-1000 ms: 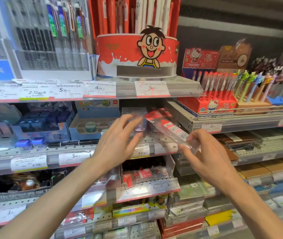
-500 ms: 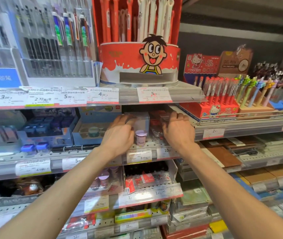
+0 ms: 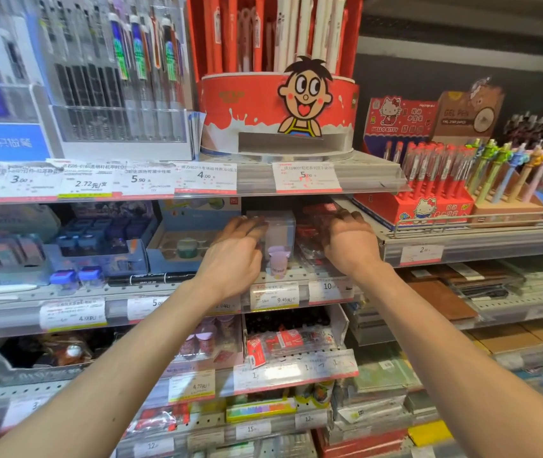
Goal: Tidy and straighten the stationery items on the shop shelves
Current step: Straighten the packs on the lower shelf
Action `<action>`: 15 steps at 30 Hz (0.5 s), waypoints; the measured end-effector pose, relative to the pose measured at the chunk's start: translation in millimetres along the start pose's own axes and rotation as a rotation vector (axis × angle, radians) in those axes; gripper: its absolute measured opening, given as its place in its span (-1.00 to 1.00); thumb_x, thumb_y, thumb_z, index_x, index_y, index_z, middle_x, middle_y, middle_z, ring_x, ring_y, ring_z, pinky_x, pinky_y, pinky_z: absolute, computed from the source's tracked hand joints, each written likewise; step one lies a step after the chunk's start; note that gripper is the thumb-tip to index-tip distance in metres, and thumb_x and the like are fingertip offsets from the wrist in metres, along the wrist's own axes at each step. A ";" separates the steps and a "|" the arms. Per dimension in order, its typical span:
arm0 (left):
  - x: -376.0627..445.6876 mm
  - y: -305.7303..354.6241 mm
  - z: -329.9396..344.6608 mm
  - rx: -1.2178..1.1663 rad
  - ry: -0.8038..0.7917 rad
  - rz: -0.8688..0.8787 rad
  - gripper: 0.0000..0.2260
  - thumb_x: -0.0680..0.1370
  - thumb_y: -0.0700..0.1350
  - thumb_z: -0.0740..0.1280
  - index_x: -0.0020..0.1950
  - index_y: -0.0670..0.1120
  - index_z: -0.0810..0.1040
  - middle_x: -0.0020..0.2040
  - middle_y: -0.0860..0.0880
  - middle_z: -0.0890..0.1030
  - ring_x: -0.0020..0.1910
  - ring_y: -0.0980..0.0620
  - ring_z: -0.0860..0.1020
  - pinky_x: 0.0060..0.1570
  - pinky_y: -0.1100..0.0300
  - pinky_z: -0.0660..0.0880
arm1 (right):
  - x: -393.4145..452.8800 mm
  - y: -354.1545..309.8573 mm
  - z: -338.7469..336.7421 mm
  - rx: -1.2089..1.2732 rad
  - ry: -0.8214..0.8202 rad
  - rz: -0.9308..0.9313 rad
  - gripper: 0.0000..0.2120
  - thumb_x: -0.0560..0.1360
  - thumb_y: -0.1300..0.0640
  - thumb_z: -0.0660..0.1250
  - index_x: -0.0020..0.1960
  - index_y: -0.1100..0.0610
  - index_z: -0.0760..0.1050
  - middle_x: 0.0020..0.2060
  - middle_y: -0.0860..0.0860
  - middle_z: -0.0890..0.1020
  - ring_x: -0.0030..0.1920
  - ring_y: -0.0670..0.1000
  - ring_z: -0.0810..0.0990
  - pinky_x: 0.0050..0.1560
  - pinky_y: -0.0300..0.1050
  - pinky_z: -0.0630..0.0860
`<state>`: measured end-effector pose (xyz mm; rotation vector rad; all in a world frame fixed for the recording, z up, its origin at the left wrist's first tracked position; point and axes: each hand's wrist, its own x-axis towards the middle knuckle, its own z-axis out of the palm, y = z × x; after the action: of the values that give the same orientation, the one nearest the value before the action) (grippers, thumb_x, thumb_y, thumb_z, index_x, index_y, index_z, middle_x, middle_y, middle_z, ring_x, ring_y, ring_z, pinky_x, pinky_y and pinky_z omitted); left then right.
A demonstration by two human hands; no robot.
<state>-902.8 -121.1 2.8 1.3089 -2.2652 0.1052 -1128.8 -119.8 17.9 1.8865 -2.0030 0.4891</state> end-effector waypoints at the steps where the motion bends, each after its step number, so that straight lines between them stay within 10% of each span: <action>1: -0.3 -0.2 0.1 0.000 -0.001 0.003 -0.54 0.58 -0.17 0.12 0.49 -0.10 0.33 0.52 -0.05 0.33 0.49 -0.10 0.20 0.44 -0.07 0.26 | 0.2 0.9 1.0 -0.019 -0.004 0.005 -0.63 0.48 0.12 0.33 0.28 0.12 0.52 0.23 0.16 0.56 0.24 0.21 0.45 0.23 0.05 0.44; 15: -37.8 -3.2 -10.9 -0.246 0.220 -0.030 -0.65 0.61 -0.07 0.26 0.40 -0.04 0.46 0.36 -0.03 0.47 0.35 -0.01 0.39 0.34 0.07 0.35 | -53.9 -4.5 -15.1 0.393 0.192 -0.087 -0.66 0.57 0.05 0.29 0.31 0.10 0.50 0.19 0.06 0.59 0.20 0.09 0.53 0.22 0.02 0.48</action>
<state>-880.7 -89.7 -6.1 1.1431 -2.0015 -0.0379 -1121.0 -65.5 5.7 2.0422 -1.7878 1.0611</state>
